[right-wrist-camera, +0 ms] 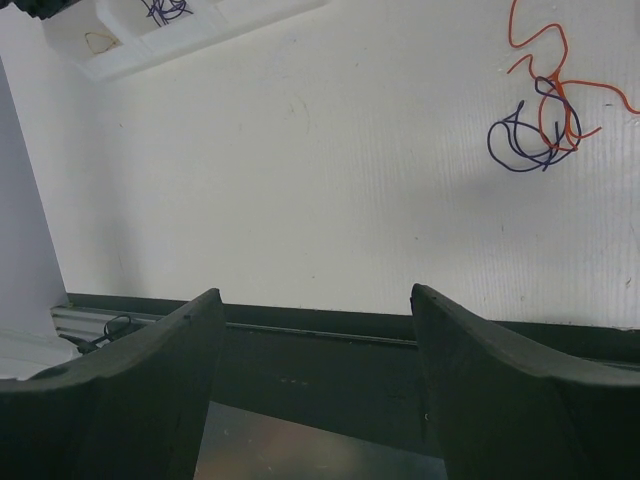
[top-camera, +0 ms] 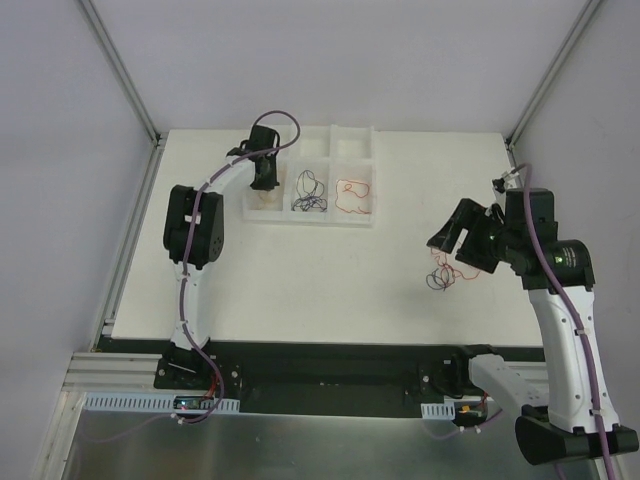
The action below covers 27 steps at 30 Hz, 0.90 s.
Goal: Untangle the cables
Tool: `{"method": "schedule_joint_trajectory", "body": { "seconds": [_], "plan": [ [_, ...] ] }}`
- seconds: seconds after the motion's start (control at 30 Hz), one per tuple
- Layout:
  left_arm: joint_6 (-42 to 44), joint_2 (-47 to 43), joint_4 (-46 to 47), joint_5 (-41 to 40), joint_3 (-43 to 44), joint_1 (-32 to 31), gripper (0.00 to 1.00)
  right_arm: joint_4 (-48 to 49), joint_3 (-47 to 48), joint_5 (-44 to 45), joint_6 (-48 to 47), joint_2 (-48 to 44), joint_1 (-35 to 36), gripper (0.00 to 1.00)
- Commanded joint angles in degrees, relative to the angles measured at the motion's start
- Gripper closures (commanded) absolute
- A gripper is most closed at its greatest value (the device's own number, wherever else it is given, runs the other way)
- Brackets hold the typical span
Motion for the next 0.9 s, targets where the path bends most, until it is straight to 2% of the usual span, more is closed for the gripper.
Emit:
{"method": "schedule_joint_trajectory", "body": {
  "seconds": [0.0,0.1,0.33,0.4,0.67,0.87],
  "plan": [
    [1.72,-0.79,-0.19,-0.24,1.15,0.17,1.00,-2.01,1.09,1.17,-0.62,-1.05,-0.46,0.23],
    [2.16,-1.84,-0.36,-1.20,-0.25,0.35,0.98,-1.66,1.52,0.47,-0.71,-0.17,-0.46,0.23],
    [2.34,-8.42,-3.08,-0.85,-1.22,0.35,0.58,-0.25,1.44,-0.06,-1.06,0.62,-0.45,0.23],
    [1.63,-11.14,-3.70,-0.77,-1.84,0.35,0.51,0.19,1.09,-0.15,-0.97,0.89,-0.37,0.23],
    [-2.05,-21.34,-6.17,4.06,-5.00,0.35,0.36,1.25,0.21,-0.68,-0.89,2.38,-0.46,0.23],
    [-3.03,-22.32,-7.66,5.74,-6.41,0.35,0.34,1.16,0.65,-0.94,-0.71,2.73,-0.46,0.23]
  ]
}}
